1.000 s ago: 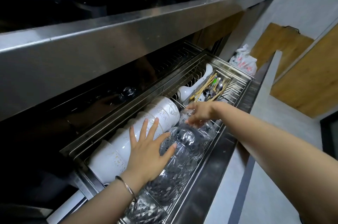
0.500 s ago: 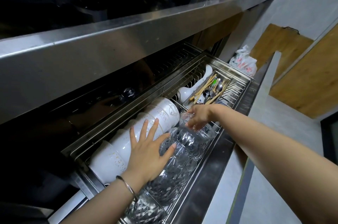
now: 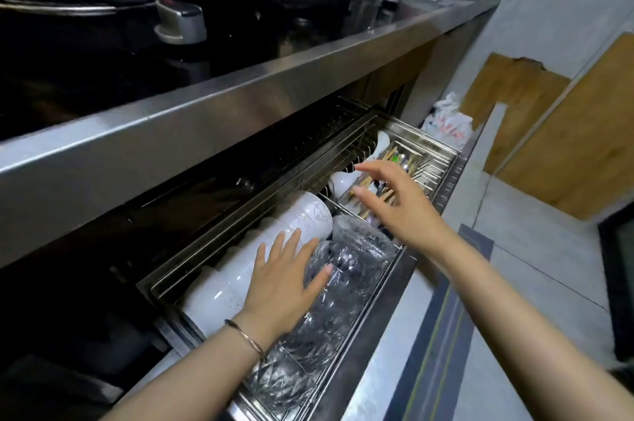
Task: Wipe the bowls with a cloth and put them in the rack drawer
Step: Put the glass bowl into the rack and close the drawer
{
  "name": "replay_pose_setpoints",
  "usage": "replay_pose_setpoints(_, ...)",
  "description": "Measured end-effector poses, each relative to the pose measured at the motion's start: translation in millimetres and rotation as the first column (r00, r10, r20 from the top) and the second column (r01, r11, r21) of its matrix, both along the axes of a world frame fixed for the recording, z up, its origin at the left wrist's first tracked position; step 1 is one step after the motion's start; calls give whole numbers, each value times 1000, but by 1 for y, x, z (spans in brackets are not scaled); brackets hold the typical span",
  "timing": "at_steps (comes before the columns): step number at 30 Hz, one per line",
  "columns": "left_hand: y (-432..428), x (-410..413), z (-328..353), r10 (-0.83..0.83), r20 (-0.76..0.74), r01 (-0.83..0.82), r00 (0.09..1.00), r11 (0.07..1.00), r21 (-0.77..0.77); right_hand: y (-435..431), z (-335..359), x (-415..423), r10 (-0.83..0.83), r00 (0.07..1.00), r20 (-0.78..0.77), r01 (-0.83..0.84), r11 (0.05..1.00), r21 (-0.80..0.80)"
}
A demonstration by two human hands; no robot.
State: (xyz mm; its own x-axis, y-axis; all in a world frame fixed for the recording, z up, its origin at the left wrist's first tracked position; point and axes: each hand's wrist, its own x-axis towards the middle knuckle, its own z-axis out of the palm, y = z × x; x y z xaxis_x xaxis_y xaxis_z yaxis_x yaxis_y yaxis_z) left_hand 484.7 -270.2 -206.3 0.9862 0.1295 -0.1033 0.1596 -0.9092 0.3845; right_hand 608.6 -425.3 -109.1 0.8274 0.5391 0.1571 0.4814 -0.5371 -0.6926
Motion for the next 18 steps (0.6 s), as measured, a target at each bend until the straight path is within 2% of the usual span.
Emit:
replay_pose_setpoints(4,-1,-31,45,-65,116,50,991,990,134,-23,0,-75,-144,985,98,127,980,156)
replay_pose_setpoints(9,7,-83,114,-196,298,92,934,939,330,-26,-10,-155,-118,992,42,113,987,113)
replay_pose_setpoints(11,10,-104,143,-202,364,47,909,918,393,-25,-13,-183,-125,992,26,123,989,78)
replay_pose_setpoints(14,18,-131,181,-178,440,-46,880,891,452,-22,-18,-217,-151,984,-91,155,987,40)
replay_pose_setpoints(18,41,-161,212,-124,460,-135,879,862,489,-15,-27,-241,-218,961,-172,237,966,99)
